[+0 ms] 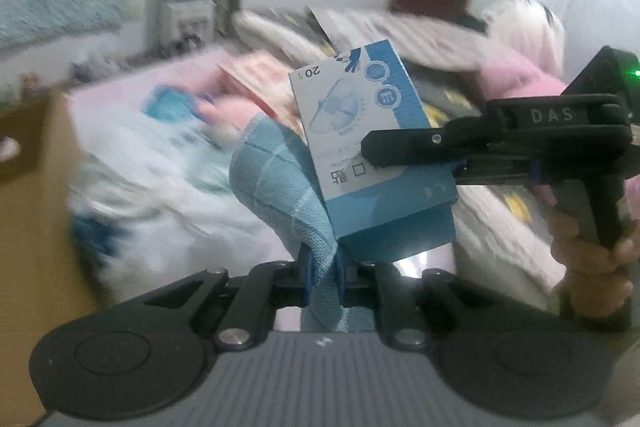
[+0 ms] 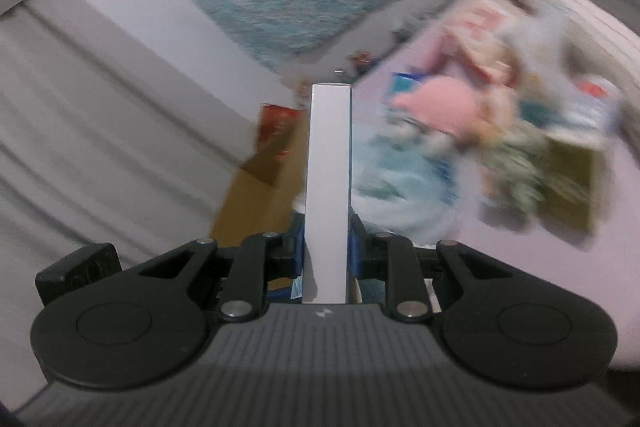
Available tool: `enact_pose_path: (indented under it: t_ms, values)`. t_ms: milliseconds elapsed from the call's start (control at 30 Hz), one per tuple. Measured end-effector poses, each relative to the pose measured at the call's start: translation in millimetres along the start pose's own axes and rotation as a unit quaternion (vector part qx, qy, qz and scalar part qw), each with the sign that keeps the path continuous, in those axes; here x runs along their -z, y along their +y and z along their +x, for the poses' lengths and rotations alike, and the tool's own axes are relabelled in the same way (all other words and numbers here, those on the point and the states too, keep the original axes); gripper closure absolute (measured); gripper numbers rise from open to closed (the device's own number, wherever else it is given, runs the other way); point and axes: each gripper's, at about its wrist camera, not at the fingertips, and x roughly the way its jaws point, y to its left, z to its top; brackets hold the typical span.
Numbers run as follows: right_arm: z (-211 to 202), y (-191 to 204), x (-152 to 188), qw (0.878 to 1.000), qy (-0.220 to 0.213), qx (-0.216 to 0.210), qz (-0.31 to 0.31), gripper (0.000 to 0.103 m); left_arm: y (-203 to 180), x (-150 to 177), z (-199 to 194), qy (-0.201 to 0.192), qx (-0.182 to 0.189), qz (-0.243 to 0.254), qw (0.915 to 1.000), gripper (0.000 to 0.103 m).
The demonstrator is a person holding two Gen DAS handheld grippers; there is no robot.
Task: Organize soft objects
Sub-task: 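Lower the towel into the cardboard box with the left tool while the right tool places the tissue box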
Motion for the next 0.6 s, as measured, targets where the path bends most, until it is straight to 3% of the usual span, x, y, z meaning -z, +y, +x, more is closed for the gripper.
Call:
enact_pose_path:
  t_ms: [167, 300, 600]
  values:
    - [58.4, 58.1, -28.4, 0.997, 0.032, -0.045, -0.048, 0.083, 43.0, -13.9, -48.8, -0.039, -0.061, -0.046, 0.9963, 0.091]
    - [130.7, 101.1, -46.7, 0.993, 0.076, -0.071, -0.061, 0.084, 94.2, -20.7, -74.7, -0.056, -0.117, -0.098, 0.9867, 0.090]
    - [298.9, 164.7, -72.1, 0.983, 0.163, -0.037, -0.079, 0.084, 241.8, -32.5, -74.6, -0.043, -0.180, -0.211, 0.9597, 0.090]
